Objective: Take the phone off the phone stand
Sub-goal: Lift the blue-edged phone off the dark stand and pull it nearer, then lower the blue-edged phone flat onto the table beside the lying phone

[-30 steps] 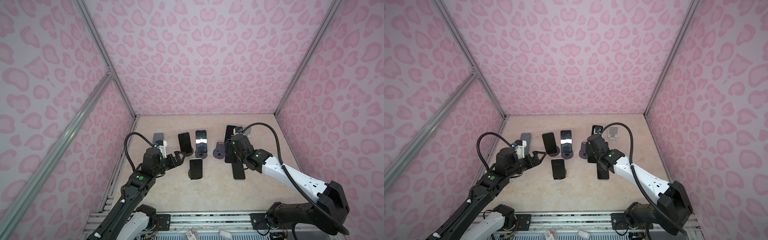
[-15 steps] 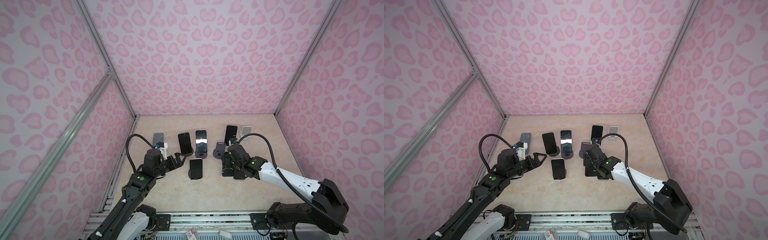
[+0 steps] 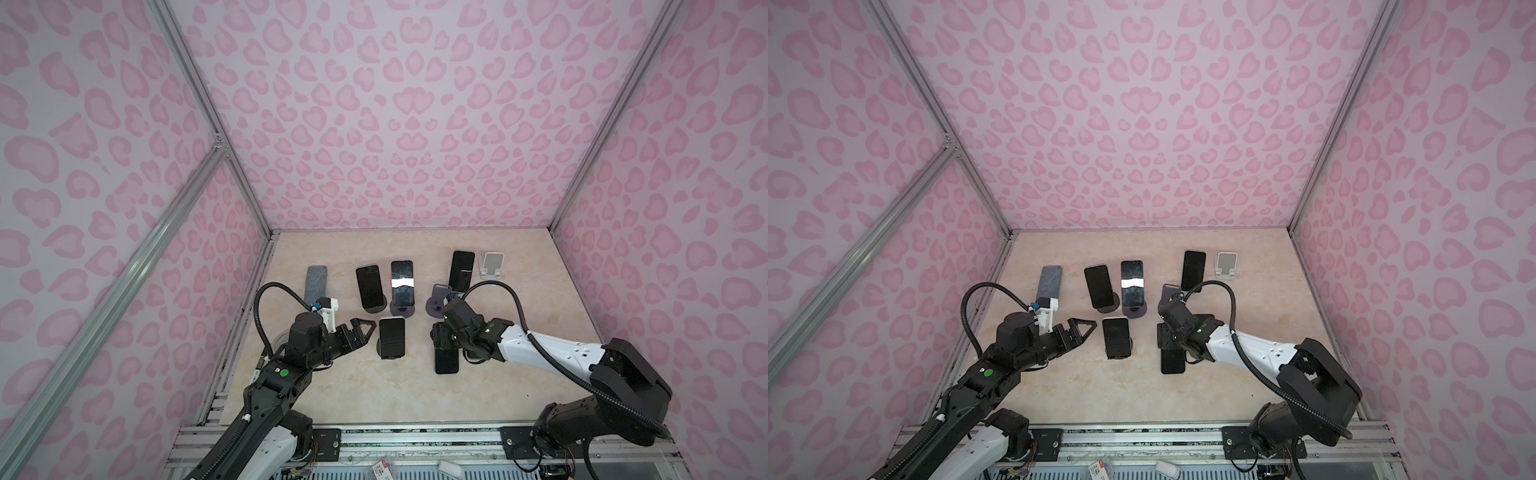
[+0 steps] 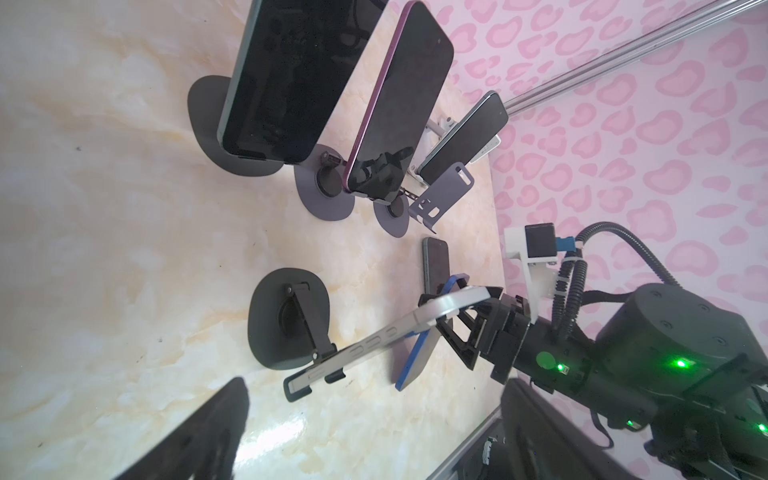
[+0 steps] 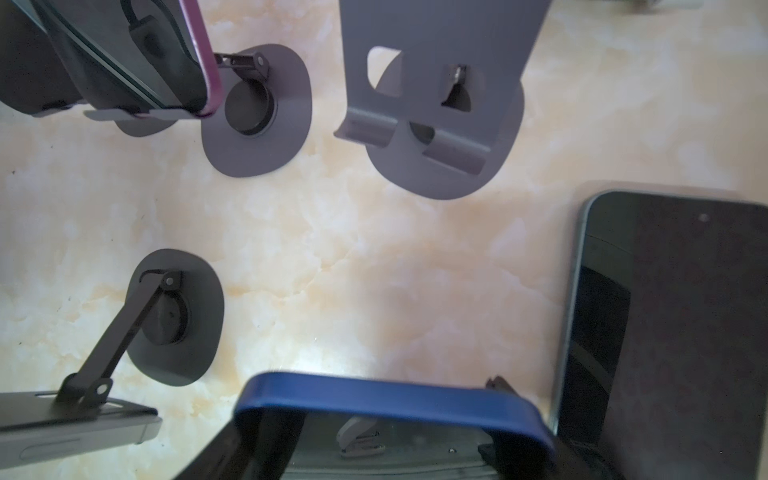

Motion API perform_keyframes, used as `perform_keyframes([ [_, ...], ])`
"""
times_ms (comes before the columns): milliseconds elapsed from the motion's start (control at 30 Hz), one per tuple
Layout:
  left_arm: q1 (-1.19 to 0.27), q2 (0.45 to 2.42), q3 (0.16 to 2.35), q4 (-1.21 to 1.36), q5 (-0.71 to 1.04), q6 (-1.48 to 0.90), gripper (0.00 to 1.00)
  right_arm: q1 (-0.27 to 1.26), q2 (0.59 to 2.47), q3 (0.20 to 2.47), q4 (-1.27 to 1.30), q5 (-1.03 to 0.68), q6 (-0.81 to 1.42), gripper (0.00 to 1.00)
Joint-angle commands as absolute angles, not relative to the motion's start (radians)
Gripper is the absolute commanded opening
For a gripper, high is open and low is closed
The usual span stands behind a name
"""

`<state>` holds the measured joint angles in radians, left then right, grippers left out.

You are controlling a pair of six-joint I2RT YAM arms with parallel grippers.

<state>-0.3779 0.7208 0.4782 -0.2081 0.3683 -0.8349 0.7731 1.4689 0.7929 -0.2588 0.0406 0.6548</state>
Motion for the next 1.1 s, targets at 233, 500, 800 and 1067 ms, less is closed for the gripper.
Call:
perform_keyframes([
  [233, -0.379, 0.769, 0.519, -0.174, 0.362, -0.823, 0.97, 0.756, 1.546, 0.802, -0.274, 0.084, 0.689, 0.7],
  [500, -0.379, 0.793, 0.532, -0.164, 0.359, -0.823, 0.97, 0.753, 1.611, 0.802, -0.255, 0.134, 0.705, 0.71],
  [800, -0.379, 0.818, 0.546, -0.158, 0.355, -0.817, 0.97, 0.743, 1.649, 0.798, -0.25, 0.162, 0.726, 0.75],
  [1067, -0.379, 0.85, 0.569, -0.154, 0.359, -0.807, 0.98, 0.742, 1.657, 0.792, -0.251, 0.161, 0.737, 0.77],
])
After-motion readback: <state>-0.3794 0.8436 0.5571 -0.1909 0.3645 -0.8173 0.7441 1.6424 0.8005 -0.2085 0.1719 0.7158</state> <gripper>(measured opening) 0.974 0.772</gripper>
